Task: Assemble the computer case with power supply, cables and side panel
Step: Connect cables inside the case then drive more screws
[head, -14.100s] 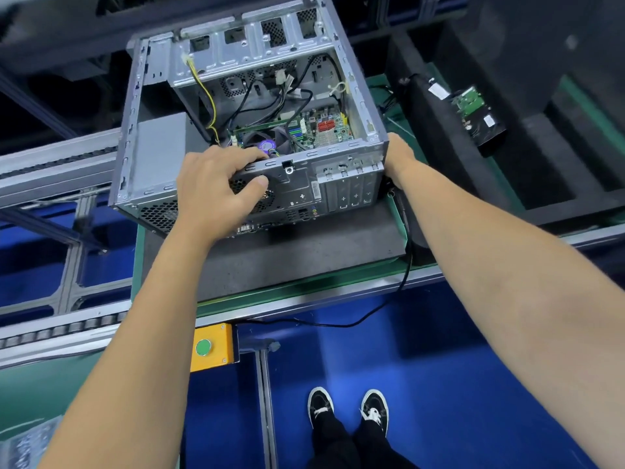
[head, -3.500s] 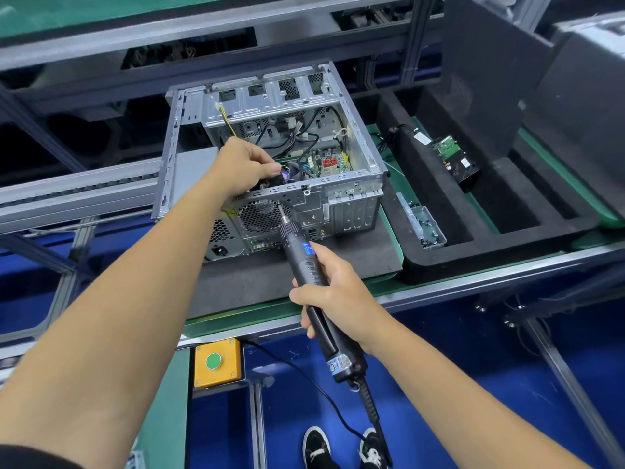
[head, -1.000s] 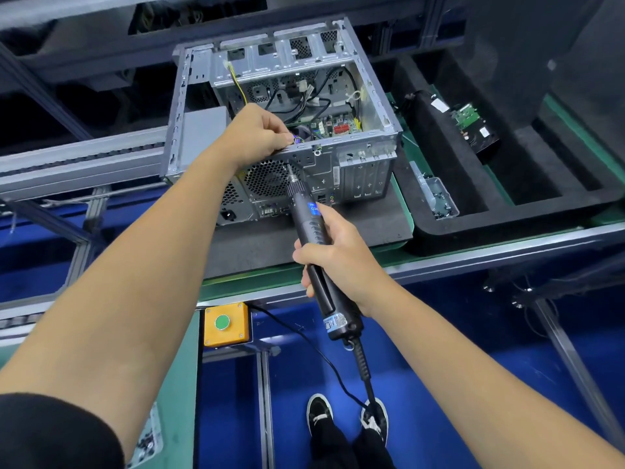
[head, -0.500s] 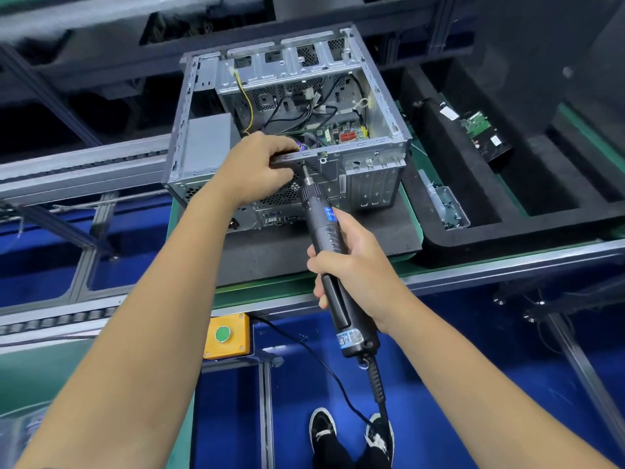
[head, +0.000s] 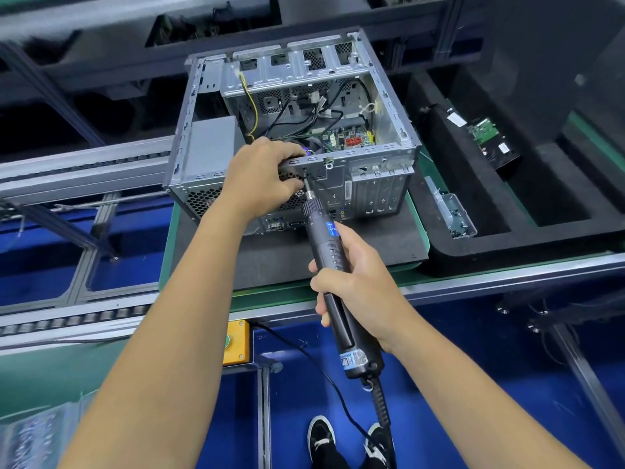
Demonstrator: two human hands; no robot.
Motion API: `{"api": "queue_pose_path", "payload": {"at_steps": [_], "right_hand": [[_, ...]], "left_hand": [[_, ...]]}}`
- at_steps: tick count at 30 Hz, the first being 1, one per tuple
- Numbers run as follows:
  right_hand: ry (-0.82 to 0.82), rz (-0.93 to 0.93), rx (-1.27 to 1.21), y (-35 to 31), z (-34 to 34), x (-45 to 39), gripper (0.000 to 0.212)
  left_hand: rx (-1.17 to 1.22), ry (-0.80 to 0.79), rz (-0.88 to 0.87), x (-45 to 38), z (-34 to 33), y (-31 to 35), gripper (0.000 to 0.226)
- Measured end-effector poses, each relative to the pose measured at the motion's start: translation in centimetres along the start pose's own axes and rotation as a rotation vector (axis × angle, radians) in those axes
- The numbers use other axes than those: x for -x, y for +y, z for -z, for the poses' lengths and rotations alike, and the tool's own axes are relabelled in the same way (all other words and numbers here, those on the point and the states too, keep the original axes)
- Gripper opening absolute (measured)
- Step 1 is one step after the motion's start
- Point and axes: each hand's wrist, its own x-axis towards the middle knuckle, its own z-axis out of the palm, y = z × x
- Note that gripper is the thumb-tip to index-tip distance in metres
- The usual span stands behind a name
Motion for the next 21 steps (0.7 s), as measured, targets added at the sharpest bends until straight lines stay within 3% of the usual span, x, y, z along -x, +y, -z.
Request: {"api": "queue_pose_path", "payload": {"at_steps": [21], "right_hand": [[-0.005,-0.028,-0.04,-0.09,0.13,-0.46,0.052]], "left_hand": [[0.039,-0.074,0.04,-0.36,0.2,-0.25,0.047]]}}
